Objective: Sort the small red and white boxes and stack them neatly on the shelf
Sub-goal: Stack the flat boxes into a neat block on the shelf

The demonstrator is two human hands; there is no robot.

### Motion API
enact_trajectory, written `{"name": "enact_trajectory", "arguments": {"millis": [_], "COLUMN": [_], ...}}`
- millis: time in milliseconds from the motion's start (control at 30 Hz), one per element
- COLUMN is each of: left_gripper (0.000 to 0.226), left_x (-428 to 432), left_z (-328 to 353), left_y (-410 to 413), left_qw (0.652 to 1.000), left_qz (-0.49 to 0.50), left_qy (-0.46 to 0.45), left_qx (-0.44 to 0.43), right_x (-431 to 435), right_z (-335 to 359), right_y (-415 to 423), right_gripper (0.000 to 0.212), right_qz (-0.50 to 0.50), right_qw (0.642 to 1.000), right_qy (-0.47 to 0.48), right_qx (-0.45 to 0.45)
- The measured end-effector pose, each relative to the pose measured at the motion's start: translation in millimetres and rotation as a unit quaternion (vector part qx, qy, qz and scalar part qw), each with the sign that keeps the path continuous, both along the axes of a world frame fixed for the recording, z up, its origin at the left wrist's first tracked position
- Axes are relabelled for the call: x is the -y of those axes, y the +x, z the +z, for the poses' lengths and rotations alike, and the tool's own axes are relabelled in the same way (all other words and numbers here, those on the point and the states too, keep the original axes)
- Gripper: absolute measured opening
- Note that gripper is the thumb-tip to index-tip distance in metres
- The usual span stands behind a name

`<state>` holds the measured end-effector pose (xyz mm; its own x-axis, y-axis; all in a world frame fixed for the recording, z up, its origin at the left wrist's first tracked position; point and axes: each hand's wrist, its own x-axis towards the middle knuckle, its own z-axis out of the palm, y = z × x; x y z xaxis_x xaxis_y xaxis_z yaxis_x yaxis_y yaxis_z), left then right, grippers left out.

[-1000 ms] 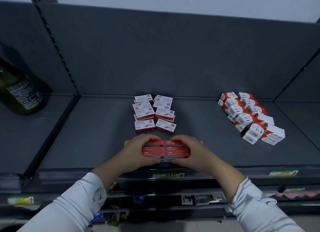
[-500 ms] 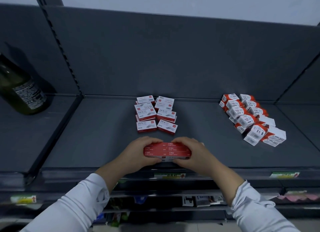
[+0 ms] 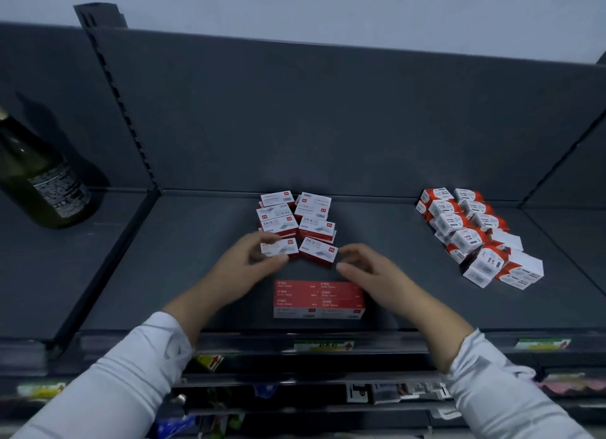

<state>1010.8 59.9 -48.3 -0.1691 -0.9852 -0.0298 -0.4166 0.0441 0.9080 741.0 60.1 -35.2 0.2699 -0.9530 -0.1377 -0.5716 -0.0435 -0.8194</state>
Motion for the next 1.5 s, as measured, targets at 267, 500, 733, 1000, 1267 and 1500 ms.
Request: {"name": "enact_trajectory", "arguments": {"millis": [267, 500, 733, 1000, 1267, 1500], "left_gripper": [0.04, 0.048, 0.041, 0.042, 0.042, 0.025], "left_x": [36.0, 35.6, 33.5, 29.4, 17.6, 10.2], "left_z": [-18.9, -21.0, -2.8, 49.3, 58.2, 58.2], "left_y": [5.3, 1.6, 15.0, -8.4, -24.0, -37.3], "left_qw": [0.981, 0.981, 0.996, 0.982, 0.97, 0.943], "left_qz": [0.096, 0.101, 0.044, -0.001, -0.021, 0.028], "left_qy": [0.019, 0.022, 0.001, 0.033, 0.052, 0.061], "left_qx": [0.169, 0.167, 0.078, -0.187, -0.238, -0.326], "right_x": [41.8, 45.4, 38.2, 25.9, 13.6, 8.1], "right_z": [5.3, -4.3, 6.7, 44.3, 57.4, 55.5], "right_y": [25.8, 32.2, 5.5, -6.7, -7.5, -3.5], "right_gripper": [0.042, 0.03, 0.034, 0.036, 0.036, 0.027], "right_qz": [-0.029, -0.04, -0.065, -0.052, -0.031, -0.049], "right_qw": [0.982, 0.976, 0.998, 0.964, 0.952, 0.929], "right_qy": [0.021, -0.01, 0.003, 0.014, -0.005, -0.009], "right_qx": [-0.184, -0.213, 0.008, 0.262, 0.305, 0.366]}}
